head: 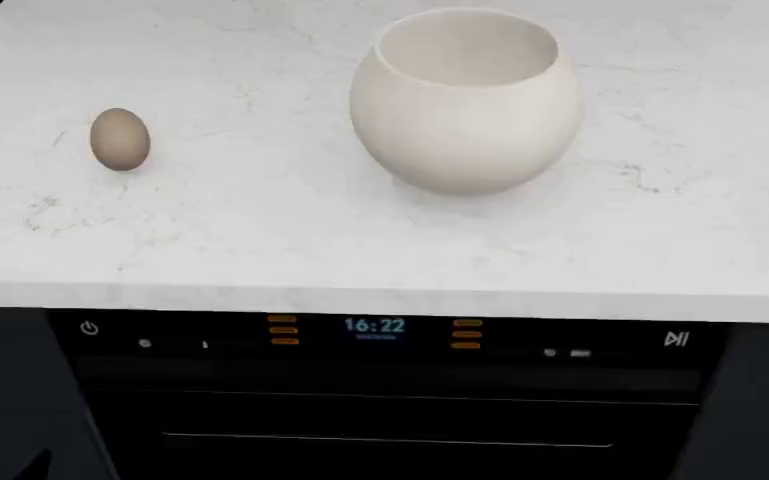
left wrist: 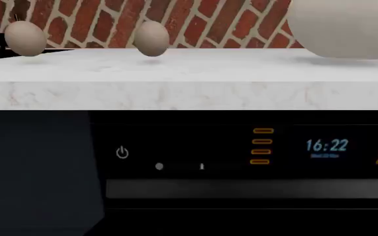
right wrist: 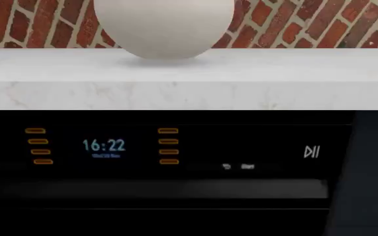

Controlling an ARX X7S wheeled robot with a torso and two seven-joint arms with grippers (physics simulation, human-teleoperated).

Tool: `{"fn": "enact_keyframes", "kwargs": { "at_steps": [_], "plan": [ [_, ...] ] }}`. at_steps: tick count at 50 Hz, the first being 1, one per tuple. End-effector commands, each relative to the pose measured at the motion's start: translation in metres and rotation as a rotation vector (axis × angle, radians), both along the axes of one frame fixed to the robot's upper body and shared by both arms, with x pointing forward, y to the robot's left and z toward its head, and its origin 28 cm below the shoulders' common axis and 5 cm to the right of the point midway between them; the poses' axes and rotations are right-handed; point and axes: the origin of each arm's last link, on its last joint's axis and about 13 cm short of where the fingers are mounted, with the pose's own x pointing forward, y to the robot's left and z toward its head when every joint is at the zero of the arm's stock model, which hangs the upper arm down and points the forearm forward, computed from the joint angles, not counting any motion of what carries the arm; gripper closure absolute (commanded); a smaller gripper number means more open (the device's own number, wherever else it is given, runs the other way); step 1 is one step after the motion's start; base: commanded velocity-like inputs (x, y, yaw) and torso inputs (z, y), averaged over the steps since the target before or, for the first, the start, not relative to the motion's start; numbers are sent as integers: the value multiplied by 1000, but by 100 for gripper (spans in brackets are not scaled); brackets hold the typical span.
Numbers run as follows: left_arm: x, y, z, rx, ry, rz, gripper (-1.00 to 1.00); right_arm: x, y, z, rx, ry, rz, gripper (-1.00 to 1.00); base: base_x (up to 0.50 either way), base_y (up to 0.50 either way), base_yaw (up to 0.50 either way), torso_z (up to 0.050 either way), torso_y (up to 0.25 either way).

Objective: Place the eggs and milk next to the bowl.

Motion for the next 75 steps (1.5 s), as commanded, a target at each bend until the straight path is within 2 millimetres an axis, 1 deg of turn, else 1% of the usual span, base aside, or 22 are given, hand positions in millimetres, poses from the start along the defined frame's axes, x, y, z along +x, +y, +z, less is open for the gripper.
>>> {"fn": "enact_keyframes", "kwargs": {
  "at_steps": [1, 8, 34, 35, 36, 37, 42, 44, 45, 46, 57, 75],
  "plan": [
    [0, 0, 0, 10, 0, 0, -100, 0, 0, 0, 0, 0, 0, -100, 0, 0, 0, 0, 0],
    [2, -3, -5, 17, -12, -24, -100, 1, 4, -3, -15, 7, 11, -100, 0, 0, 0, 0, 0],
    [2, -2, -3, 21, -11, -11, -100, 0, 4, -2, -9, 4, 10, -100, 0, 0, 0, 0, 0],
    [-6, -4, 31, -15, -160, -21, -100, -6, 7, 24, 9, -112, 22, -100, 0, 0, 0, 0, 0],
    [2, -3, 8, 33, -69, -12, -100, 1, 5, 1, -13, -2, 13, -100, 0, 0, 0, 0, 0],
    [1, -2, -3, 31, -17, 4, -100, 1, 5, 1, -13, -2, 13, -100, 0, 0, 0, 0, 0],
    [1, -1, 0, 34, -21, 5, -100, 2, 5, 1, -9, -3, 22, -100, 0, 0, 0, 0, 0],
    [0, -2, 1, 9, 11, -19, -100, 2, 5, 2, -8, -7, 20, -100, 0, 0, 0, 0, 0],
    [0, -2, 2, -16, -1, -23, -100, 2, 5, 2, -8, -7, 21, -100, 0, 0, 0, 0, 0],
    [0, -3, 2, 4, 2, -33, -100, 1, 5, 2, -7, -7, 20, -100, 0, 0, 0, 50, 0],
    [1, -4, 1, 9, -1, -53, -100, -1, 4, 1, -5, -7, 14, -100, 0, 0, 0, 50, 0],
    [0, -5, 4, 8, -10, -62, -100, -2, 3, 6, -18, -14, 10, -100, 0, 0, 0, 50, 0]
  ]
}}
